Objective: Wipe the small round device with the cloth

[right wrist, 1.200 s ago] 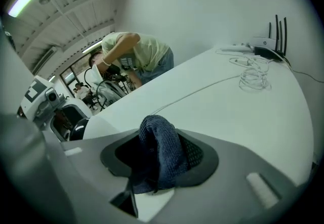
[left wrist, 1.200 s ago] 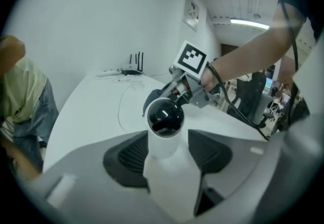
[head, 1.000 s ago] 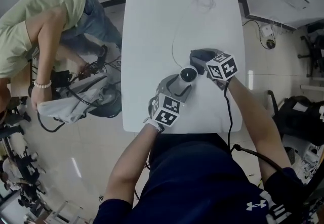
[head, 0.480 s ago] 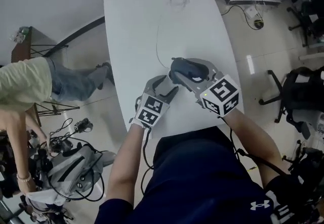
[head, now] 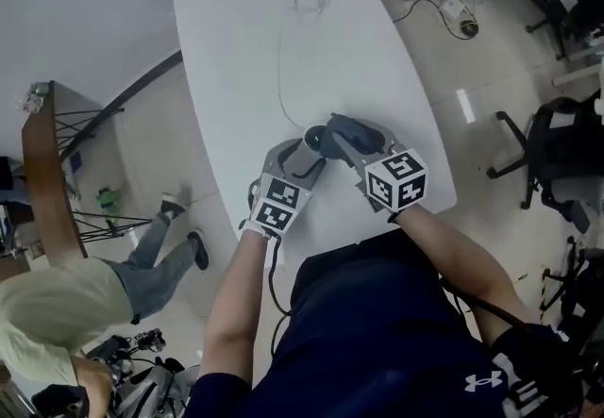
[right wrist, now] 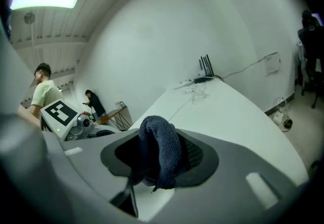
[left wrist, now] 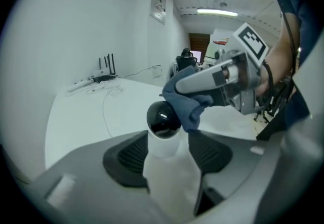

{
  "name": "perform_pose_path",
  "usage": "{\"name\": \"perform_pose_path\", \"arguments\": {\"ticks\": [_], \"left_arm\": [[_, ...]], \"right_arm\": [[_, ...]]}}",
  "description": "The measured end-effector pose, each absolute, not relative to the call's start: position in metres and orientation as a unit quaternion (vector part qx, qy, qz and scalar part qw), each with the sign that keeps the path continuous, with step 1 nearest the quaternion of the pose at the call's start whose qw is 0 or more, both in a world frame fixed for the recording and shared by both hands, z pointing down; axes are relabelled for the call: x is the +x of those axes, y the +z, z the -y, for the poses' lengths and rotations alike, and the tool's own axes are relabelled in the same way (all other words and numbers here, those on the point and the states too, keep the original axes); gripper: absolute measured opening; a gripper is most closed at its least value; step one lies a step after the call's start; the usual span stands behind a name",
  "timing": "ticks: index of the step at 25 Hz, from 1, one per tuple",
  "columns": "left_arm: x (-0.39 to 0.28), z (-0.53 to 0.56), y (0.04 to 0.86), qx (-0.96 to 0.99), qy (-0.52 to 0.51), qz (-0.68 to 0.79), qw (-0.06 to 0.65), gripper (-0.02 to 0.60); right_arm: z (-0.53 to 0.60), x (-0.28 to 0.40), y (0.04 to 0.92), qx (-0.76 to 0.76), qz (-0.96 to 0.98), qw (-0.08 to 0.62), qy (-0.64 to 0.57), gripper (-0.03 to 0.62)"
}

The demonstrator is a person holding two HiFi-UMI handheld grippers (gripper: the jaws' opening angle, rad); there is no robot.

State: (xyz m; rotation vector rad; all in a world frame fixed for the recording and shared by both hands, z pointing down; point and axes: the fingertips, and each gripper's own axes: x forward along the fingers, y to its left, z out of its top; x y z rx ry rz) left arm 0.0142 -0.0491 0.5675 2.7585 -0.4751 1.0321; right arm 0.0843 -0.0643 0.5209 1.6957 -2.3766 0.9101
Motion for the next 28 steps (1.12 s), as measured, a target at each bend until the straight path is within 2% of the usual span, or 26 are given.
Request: {"name": "perform_pose_path", "arguments": {"ticks": [6,15,18,23,25,28], "left_arm": [[0.013,0.05,0.572,0.918,0.357,0.156,0.074,0.25],[0.015,0.049,0.581,0.911,0.374,0.16,0.07,0.253],[0.011,0.046,0.586,0.91,0.377,0.16,0.069,0.258],[0.002,0.052,0.586,0.908,0.372,0.177,0.074,0.259],[0.005,0.05,0.589,0.908,0.374,0.171,0.076,0.262],[0.01,0.043,0.592,0.91,0.378,0.153,0.073,0.27]], "right_arm": [[0.054,0.096,0.56,0.578,0.739,0.044,0.343,0.173],[0.043,0.087,0.616,0.584,0.71,0.18,0.35,0.173],[0.04,0.101,0.6,0.596,0.699,0.162,0.361,0.173],[0.055,0.098,0.494,0.618,0.732,0.029,0.286,0.173],[0.063,0.074,0.473,0.607,0.759,0.029,0.234,0.173],[0.065,0.061,0.488,0.62,0.759,0.082,0.183,0.173]]}}
